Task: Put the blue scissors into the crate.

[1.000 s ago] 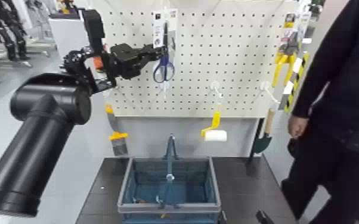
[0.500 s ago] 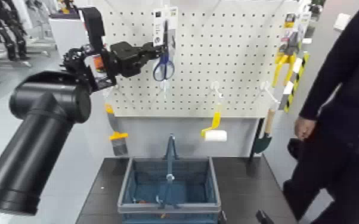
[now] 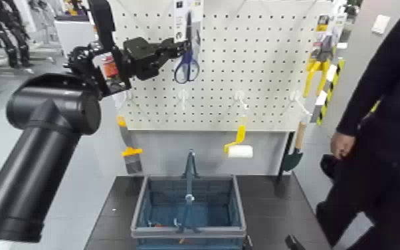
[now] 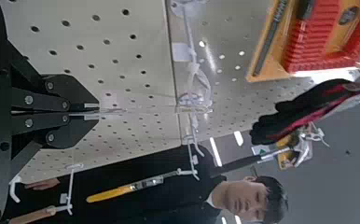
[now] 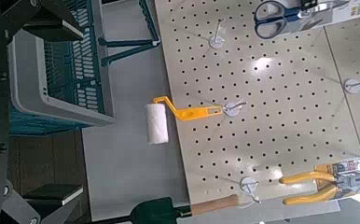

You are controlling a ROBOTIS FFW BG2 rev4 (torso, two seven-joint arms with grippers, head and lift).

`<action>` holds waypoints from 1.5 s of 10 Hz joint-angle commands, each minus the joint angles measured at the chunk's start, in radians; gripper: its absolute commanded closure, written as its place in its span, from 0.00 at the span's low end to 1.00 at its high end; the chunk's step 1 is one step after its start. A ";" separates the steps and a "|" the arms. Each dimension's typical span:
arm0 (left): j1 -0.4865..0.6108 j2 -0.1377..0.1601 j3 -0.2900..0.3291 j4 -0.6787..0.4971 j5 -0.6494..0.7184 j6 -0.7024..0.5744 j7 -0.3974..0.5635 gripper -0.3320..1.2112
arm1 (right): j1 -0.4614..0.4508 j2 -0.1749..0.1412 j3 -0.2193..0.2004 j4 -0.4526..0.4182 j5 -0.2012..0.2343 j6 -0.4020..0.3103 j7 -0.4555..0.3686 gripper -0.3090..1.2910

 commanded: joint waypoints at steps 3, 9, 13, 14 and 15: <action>0.107 0.001 0.034 -0.244 0.058 0.089 0.006 0.98 | 0.002 0.000 0.000 -0.003 0.002 0.005 0.000 0.29; 0.214 0.001 0.013 -0.351 0.119 0.183 0.007 0.98 | 0.001 -0.002 0.005 -0.006 0.002 0.018 0.000 0.29; 0.333 0.004 0.037 -0.445 0.134 0.276 0.023 0.98 | 0.002 -0.002 0.001 -0.008 0.002 0.025 0.000 0.29; 0.374 0.012 0.050 -0.458 0.145 0.296 0.033 0.98 | 0.004 0.001 0.000 -0.006 0.002 0.026 0.000 0.29; 0.403 0.015 0.064 -0.465 0.142 0.314 0.035 0.98 | 0.004 0.001 -0.003 -0.006 0.002 0.028 0.005 0.29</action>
